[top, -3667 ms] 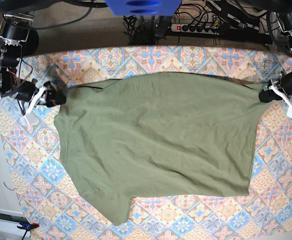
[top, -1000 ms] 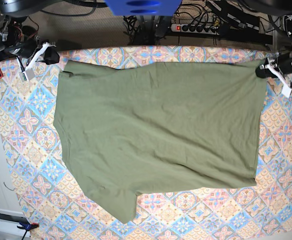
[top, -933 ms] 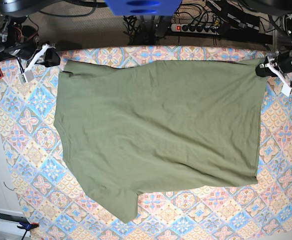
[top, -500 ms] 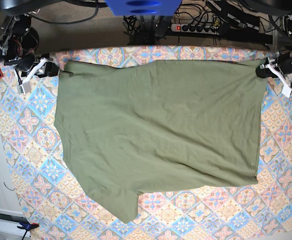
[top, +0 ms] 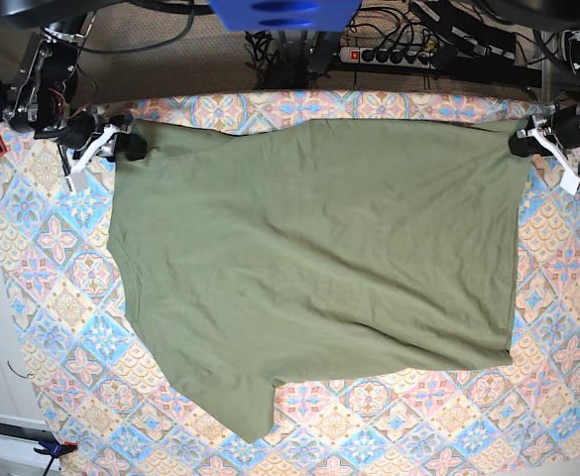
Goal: Layout the t-shirt on the table in an organized manner, then fold the t-shirt properly
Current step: 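Hold the shirt corners with both grippers and pull them apart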
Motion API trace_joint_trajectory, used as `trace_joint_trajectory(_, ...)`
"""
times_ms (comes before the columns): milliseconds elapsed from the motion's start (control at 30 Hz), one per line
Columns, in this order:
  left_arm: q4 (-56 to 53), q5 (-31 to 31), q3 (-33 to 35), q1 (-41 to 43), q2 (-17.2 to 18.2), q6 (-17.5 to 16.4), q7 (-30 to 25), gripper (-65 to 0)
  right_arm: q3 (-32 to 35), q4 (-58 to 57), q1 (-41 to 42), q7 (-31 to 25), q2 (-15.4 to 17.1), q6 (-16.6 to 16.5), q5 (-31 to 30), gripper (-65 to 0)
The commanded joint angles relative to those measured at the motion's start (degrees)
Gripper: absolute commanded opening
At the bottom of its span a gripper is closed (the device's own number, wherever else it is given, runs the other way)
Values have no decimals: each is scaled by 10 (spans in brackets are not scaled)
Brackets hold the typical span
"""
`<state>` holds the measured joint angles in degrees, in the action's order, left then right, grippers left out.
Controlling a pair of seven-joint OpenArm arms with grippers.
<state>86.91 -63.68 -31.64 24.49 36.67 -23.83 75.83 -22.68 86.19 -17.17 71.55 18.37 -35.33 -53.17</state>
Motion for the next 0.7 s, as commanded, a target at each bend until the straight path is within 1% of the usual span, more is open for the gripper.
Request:
trace_joint_trajectory(0,9,-8,-6,-1,14,-1,-4,-650,1,4,0,8,8,0,1,-379)
trace_joint_trajectory(100,9,-8,-6,-1,14,-1,-4,-650,1,9,-2,13,8,0,1,-386)
trace_joint_trajectory(133,9,-8,-6,0,14,-1,-4,-650,1,11,-3,13,8,-1,-2,-403)
trace_joint_trajectory(167,9,-8,-6,0,14,-1,-4,-650,1,11,-3,13,8,-1,-9,-431)
trace_joint_trajectory(200,9,-8,-6,1,14,-1,-4,-650,1,11,-4,13,8,-1,-22,-475)
trace_joint_trajectory(300,9,-8,-6,1,14,-1,-4,-650,1,11,-10,14,8,-1,-64,-632)
trace_joint_trajectory(333,9,-8,-6,2,14,-1,-4,-650,-1,13,-20,14,8,-1,-74,-650)
trace_joint_trajectory(433,9,-8,-6,3,14,-1,-4,-650,-15,41,-46,14,8,-1,-83,-635)
trace_joint_trajectory(567,10,-8,-6,10,14,-2,-4,-650,-31,100,-78,15,8,-1,-88,-641)
trace_joint_trajectory(667,10,-8,-6,10,14,-2,-1,-650,-44,126,-92,38,10,-1,-129,-641)
